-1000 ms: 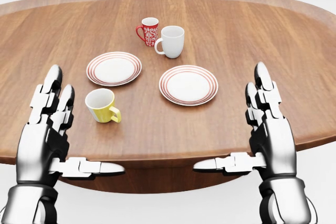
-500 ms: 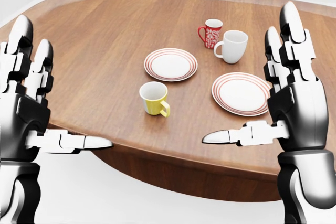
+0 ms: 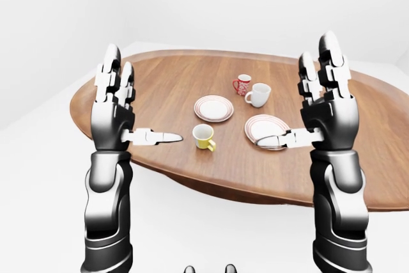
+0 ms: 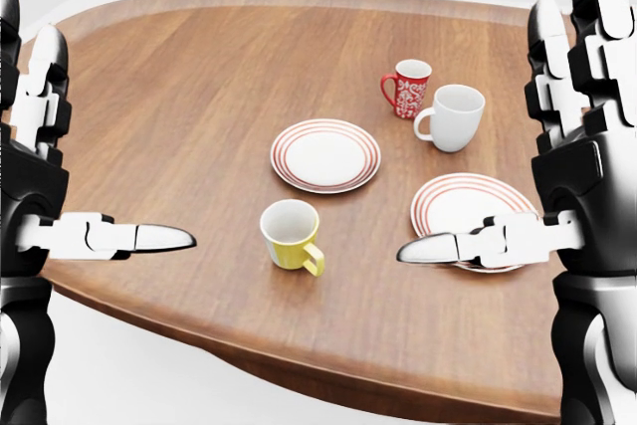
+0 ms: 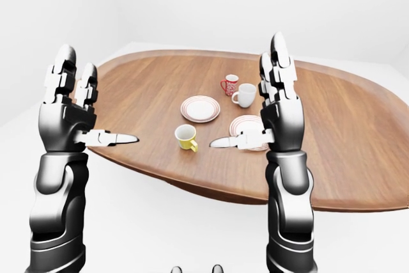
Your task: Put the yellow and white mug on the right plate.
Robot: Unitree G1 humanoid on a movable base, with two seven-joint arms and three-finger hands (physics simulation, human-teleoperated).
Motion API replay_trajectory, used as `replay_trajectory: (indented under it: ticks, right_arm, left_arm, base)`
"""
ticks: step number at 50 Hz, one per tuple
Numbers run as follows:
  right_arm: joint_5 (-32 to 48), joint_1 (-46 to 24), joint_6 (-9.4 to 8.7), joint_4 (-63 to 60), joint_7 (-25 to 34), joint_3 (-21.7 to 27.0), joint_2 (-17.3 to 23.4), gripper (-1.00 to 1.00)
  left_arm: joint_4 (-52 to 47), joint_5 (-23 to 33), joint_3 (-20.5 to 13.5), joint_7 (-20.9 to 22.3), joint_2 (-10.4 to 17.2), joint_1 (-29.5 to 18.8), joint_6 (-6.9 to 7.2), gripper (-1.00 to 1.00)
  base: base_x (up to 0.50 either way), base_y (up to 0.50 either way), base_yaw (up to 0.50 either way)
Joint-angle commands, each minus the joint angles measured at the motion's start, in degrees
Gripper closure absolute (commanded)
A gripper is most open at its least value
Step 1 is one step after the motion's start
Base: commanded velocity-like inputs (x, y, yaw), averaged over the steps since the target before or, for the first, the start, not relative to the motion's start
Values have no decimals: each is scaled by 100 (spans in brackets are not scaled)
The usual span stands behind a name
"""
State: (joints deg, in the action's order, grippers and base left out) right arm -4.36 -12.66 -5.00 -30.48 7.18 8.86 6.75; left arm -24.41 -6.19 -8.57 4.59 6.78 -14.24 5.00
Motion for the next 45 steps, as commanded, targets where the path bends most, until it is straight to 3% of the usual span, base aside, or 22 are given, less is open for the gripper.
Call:
replay_trajectory:
  ticks: [1,8,22,24,38,45]
  right_arm:
    - [-245,-251,0,-31,-98,145,100,-100]
    - [-152,-226,0,66,-189,41,149,-100]
    - [-241,-169,0,-128,45,99,65,-100]
    - [-515,-90,0,-296,71,206,10,-100]
    - [-372,-81,0,-130,-13,36,138,-100]
    - [-114,-49,0,-134,95,-67,62,-100]
  left_arm:
    - [113,-222,-218,-101,190,-304,0,-98]
    - [146,-313,-238,-165,251,-323,0,-98]
    - [132,-336,-231,-196,272,-327,0,-98]
    - [149,-336,-232,-195,273,-335,0,-98]
    - [143,-326,-230,-193,273,-317,0,-98]
    - [172,-343,-271,-190,294,-348,0,-98]
  base:
    - [48,13,0]
    - [45,12,0]
    - [0,0,0]
    - [41,11,0]
    - [48,13,0]
    - [0,0,0]
